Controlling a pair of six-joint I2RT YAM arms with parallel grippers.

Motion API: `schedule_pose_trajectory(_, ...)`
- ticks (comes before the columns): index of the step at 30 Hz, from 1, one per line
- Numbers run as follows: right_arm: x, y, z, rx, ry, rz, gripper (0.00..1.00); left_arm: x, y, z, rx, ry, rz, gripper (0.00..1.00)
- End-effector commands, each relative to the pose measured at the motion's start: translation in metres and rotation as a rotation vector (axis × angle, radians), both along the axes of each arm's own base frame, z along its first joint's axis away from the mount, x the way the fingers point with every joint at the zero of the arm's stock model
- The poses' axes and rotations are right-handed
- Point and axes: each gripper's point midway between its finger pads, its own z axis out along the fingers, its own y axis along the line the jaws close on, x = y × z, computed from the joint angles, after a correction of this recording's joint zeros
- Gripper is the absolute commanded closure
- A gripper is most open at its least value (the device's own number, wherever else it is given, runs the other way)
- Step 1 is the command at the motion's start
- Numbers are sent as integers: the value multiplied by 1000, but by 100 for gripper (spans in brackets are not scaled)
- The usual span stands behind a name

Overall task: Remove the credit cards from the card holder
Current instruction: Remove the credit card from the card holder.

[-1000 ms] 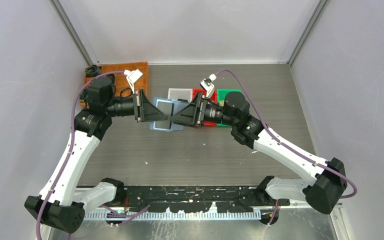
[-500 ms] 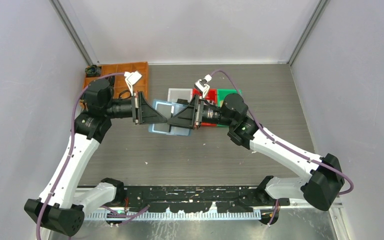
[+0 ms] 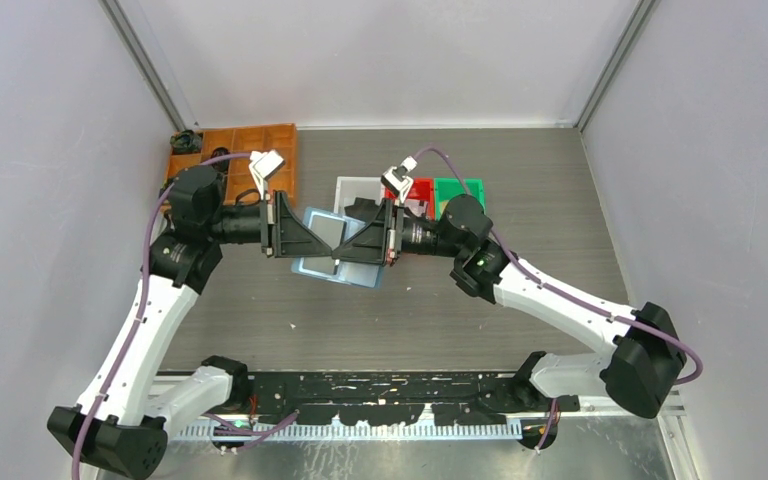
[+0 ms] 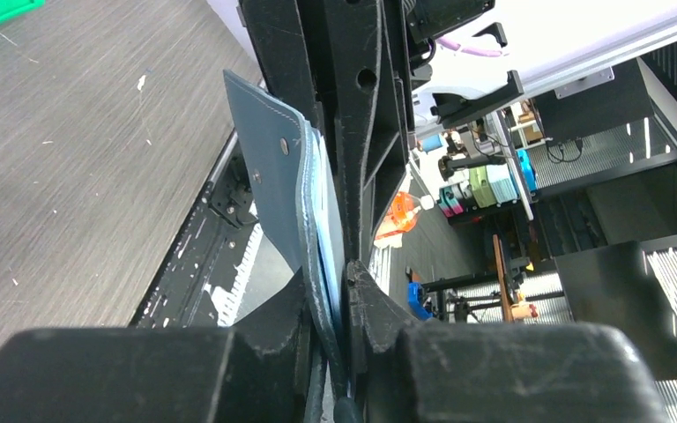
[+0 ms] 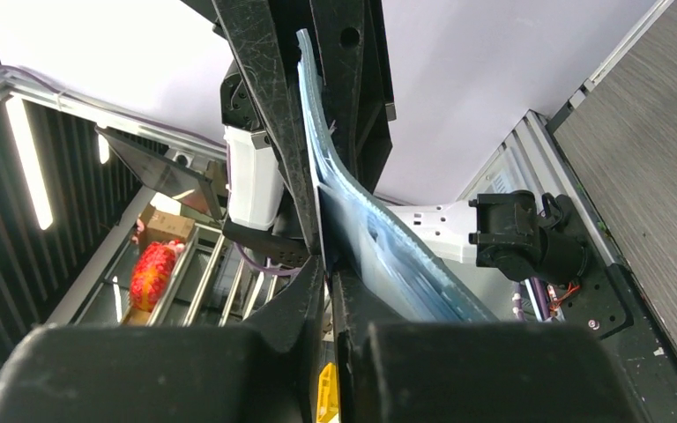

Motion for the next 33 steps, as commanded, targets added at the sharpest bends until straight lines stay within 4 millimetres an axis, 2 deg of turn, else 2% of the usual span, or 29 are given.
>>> schedule_pose_trajectory(1,-1,-10,34,106,-89,-54,89,-30,3,13,-43,-39,-111,84)
schedule_pose_trajectory(7,-8,-15,31,92,-104,-52,96,-36,4,18,-51,-44,-126,84)
schedule_pose_trajectory(11,-11,-20,26,81,-109,-59,97,-35,4,22,-54,-57,-113,93)
schedule_pose_trajectory(22,-17,-26,15,40,-122,-60,97,-36,4,30,-64,-75,-118,94)
schedule_pose_trajectory(28,-19,-29,15,30,-129,-59,97,-36,4,32,-64,-79,-112,91)
schedule_pose_trajectory(31,-20,-27,14,22,-129,-51,97,-35,4,33,-65,-84,-113,95)
schedule_pose_trajectory(32,-20,-27,14,20,-128,-50,95,-36,4,34,-66,-86,-113,97)
schedule_pose_trajectory(33,-19,-27,14,20,-126,-55,87,-35,4,34,-66,-88,-112,100)
